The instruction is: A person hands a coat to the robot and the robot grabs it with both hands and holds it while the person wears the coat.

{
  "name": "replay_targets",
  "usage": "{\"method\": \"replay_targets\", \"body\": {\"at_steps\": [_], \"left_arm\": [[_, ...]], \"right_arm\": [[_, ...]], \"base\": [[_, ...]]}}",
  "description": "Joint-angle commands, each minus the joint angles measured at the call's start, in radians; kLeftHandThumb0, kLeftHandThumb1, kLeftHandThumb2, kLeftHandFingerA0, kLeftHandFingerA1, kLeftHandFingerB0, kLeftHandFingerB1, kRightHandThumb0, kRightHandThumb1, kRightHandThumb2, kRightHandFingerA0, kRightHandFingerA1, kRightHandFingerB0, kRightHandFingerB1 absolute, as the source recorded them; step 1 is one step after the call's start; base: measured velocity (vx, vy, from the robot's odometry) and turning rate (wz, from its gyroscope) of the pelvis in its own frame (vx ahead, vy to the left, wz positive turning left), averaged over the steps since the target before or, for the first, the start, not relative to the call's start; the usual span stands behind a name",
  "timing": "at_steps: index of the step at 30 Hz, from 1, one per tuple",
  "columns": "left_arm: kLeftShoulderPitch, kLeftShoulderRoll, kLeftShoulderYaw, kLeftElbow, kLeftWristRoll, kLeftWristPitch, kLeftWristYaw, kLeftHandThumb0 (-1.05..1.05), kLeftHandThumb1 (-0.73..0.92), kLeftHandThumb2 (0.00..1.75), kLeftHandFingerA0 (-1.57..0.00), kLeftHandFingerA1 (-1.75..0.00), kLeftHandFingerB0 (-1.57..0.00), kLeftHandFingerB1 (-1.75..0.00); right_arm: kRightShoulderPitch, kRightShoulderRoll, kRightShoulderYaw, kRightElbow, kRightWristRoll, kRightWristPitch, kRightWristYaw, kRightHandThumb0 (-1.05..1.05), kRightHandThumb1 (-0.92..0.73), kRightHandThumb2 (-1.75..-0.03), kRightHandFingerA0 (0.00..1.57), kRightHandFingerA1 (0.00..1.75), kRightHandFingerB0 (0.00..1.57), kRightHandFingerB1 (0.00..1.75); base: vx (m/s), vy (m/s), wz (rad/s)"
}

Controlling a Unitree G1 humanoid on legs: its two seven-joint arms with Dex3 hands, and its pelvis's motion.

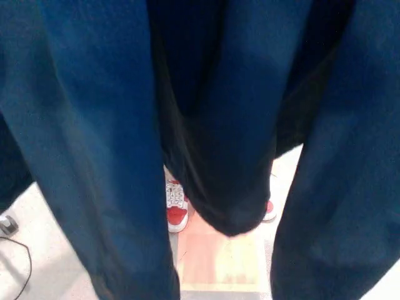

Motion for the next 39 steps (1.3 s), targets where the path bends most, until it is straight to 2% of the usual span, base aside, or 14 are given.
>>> {"method": "replay_targets", "body": {"at_steps": [1,2,3,11,13,14,20,21,24,27,28,37,38,39], "left_arm": [[-0.035,0.077,-0.007,0.03,0.018,0.122,-0.011,-0.38,0.8,0.64,-0.9,-1.75,-0.7,-1.53],[-0.039,0.076,-0.006,0.03,0.016,0.123,-0.016,-0.37,0.81,0.64,-0.89,-1.75,-0.71,-1.5],[-0.041,0.075,-0.005,0.031,0.011,0.123,-0.023,-0.46,0.65,0.97,-1.18,-1.42,-0.83,-1.19],[-0.039,0.072,0.004,0.03,-0.003,0.117,-0.041,-0.47,0.65,0.97,-1.18,-1.41,-0.82,-1.18],[-0.036,0.072,0.002,0.03,-0.001,0.12,-0.029,-0.49,0.63,0.96,-1.2,-1.43,-0.83,-1.2],[-0.028,0.073,-0.003,0.029,0.004,0.116,-0.014,-0.4,0.79,0.63,-0.91,-1.75,-0.73,-1.52],[-0.011,0.078,-0.01,0.029,0.009,0.104,-0.003,-0.38,0.8,0.64,-0.91,-1.75,-0.7,-1.59],[-0.009,0.079,-0.014,0.028,0.012,0.105,-0.01,-0.36,0.8,0.64,-0.88,-1.75,-0.66,-1.57],[-0.001,0.079,-0.018,0.028,0.012,0.11,-0.002,-0.36,0.79,0.64,-0.9,-1.75,-0.68,-1.55],[0.004,0.08,-0.01,0.027,0.0,0.094,-0.006,-0.36,0.79,0.64,-0.89,-1.75,-0.66,-1.56],[0.006,0.08,-0.008,0.027,-0.002,0.093,-0.003,-0.37,0.79,0.64,-0.91,-1.75,-0.68,-1.55],[0.015,0.085,-0.014,0.027,0.004,0.1,-0.011,-0.38,0.82,0.65,-0.9,-1.75,-0.69,-1.56],[0.016,0.086,-0.011,0.027,0.001,0.098,-0.012,-0.37,0.82,0.65,-0.89,-1.75,-0.67,-1.57],[0.017,0.086,-0.009,0.026,-0.002,0.095,-0.012,-0.37,0.82,0.65,-0.89,-1.75,-0.67,-1.57]], "right_arm": [[-0.03,-0.091,-0.01,0.029,-0.019,0.127,0.004,-0.48,-0.8,-0.64,0.89,1.75,0.69,1.51],[-0.032,-0.093,-0.007,0.029,-0.024,0.128,0.004,-0.48,-0.81,-0.65,0.9,1.75,0.67,1.57],[-0.034,-0.094,-0.006,0.029,-0.027,0.128,0.004,-0.48,-0.81,-0.65,0.91,1.75,0.68,1.57],[-0.018,-0.099,-0.011,0.029,-0.031,0.119,-0.005,-0.5,-0.8,-0.64,0.89,1.75,0.73,1.47],[-0.016,-0.1,-0.011,0.029,-0.032,0.119,-0.005,-0.5,-0.8,-0.64,0.89,1.75,0.73,1.44],[-0.011,-0.098,-0.01,0.029,-0.033,0.121,-0.007,-0.49,-0.79,-0.63,0.87,1.75,0.72,1.42],[-0.002,-0.098,-0.002,0.028,-0.042,0.119,-0.007,-0.46,-0.79,-0.63,0.89,1.75,0.74,1.44],[0.0,-0.099,0.002,0.027,-0.045,0.115,-0.01,-0.5,-0.61,-0.97,1.2,1.41,0.84,1.16],[0.004,-0.101,0.001,0.027,-0.046,0.112,-0.013,-0.49,-0.61,-0.98,1.2,1.41,0.84,1.15],[0.008,-0.104,0.0,0.027,-0.048,0.114,-0.011,-0.49,-0.61,-0.97,1.19,1.4,0.83,1.16],[0.008,-0.104,-0.003,0.027,-0.046,0.115,-0.007,-0.43,-0.79,-0.63,0.88,1.75,0.71,1.44],[0.011,-0.104,-0.006,0.027,-0.049,0.114,0.009,-0.41,-0.78,-0.63,0.86,1.75,0.7,1.48],[0.012,-0.105,-0.006,0.027,-0.051,0.112,0.006,-0.47,-0.62,-0.97,1.18,1.41,0.85,1.19],[0.013,-0.105,-0.005,0.027,-0.053,0.11,0.003,-0.47,-0.62,-0.97,1.18,1.41,0.85,1.19]], "base": [[0.0,0.0,0.0],[0.0,0.0,0.0],[0.0,0.0,0.0],[0.0,0.0,0.0],[0.0,0.0,0.0],[0.0,0.0,0.0],[0.0,0.0,0.0],[0.0,0.0,0.0],[0.0,0.0,0.0],[0.0,0.0,0.0],[0.0,0.0,0.0],[0.0,0.0,0.0],[0.0,0.0,0.0],[0.0,0.0,0.0]]}}
